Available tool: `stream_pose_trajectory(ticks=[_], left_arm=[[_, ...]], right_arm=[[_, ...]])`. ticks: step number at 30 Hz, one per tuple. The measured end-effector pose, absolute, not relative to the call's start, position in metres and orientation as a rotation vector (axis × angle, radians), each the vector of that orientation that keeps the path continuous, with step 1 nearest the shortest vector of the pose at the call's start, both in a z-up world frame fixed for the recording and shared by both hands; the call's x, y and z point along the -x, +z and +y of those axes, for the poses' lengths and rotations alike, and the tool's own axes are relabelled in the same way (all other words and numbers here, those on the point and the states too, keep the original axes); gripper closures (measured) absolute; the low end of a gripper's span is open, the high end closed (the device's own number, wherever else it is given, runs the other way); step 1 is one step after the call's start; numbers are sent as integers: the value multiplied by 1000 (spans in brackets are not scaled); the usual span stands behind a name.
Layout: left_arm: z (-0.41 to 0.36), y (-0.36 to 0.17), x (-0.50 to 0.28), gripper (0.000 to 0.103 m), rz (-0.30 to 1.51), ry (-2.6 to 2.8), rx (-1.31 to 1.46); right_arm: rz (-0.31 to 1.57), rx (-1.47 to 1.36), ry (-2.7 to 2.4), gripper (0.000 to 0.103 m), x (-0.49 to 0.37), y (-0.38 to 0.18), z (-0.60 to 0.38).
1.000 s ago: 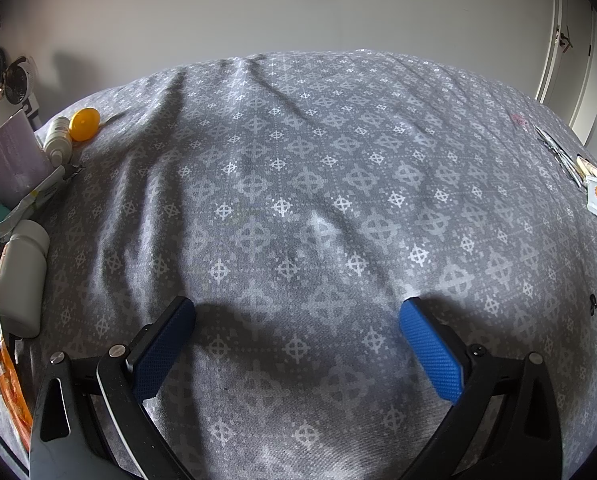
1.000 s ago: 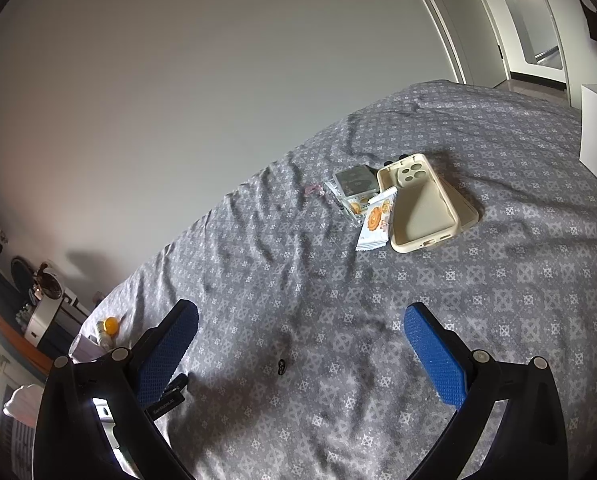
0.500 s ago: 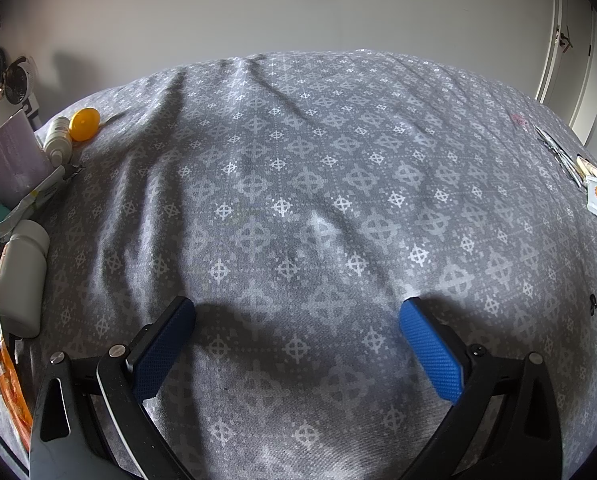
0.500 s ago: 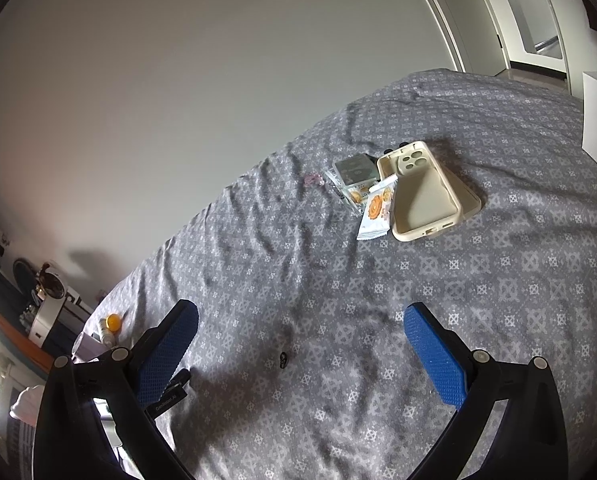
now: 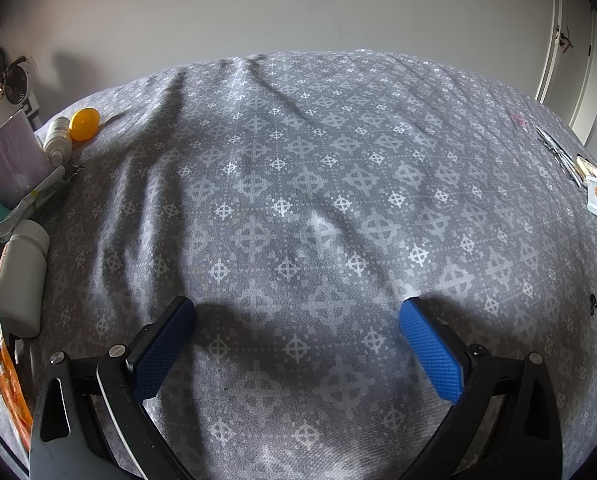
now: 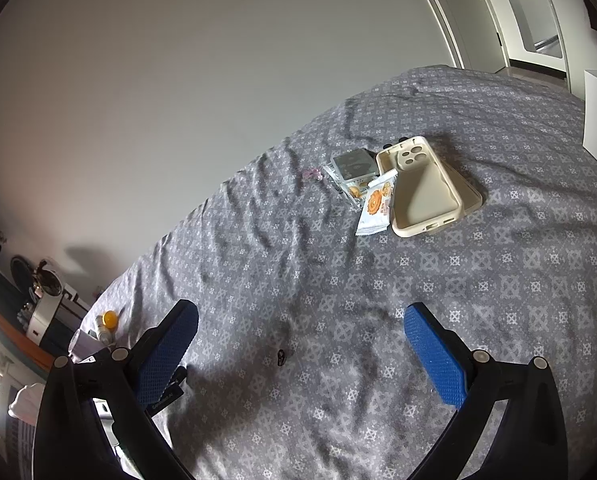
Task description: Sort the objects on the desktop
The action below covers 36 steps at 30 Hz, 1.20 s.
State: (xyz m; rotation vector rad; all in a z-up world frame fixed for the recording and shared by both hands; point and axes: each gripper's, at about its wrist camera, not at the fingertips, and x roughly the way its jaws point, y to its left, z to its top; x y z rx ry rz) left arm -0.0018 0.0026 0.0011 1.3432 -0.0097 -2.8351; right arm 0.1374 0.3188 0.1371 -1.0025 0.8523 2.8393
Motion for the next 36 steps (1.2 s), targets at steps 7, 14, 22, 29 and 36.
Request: stream_pose_trajectory(ticks=[7, 14, 22, 29, 36], left_arm=[[3, 1, 2, 0, -10, -2835, -1343], [3, 1, 2, 0, -10, -2835, -1343], [3, 1, 2, 0, -10, -2835, -1344], [2, 1, 2, 0, -10, -2835, -1344], [3, 1, 2, 0, -10, -2835, -1344]], right_arm=[[843, 1014, 2846, 0, -136, 136, 317], [843, 1025, 2845, 0, -136, 136, 316], [853, 1029, 2836, 0, -136, 134, 317], [849, 1039, 2833, 0, -135, 133, 316], [859, 1047, 2828, 0, -133, 132, 317]])
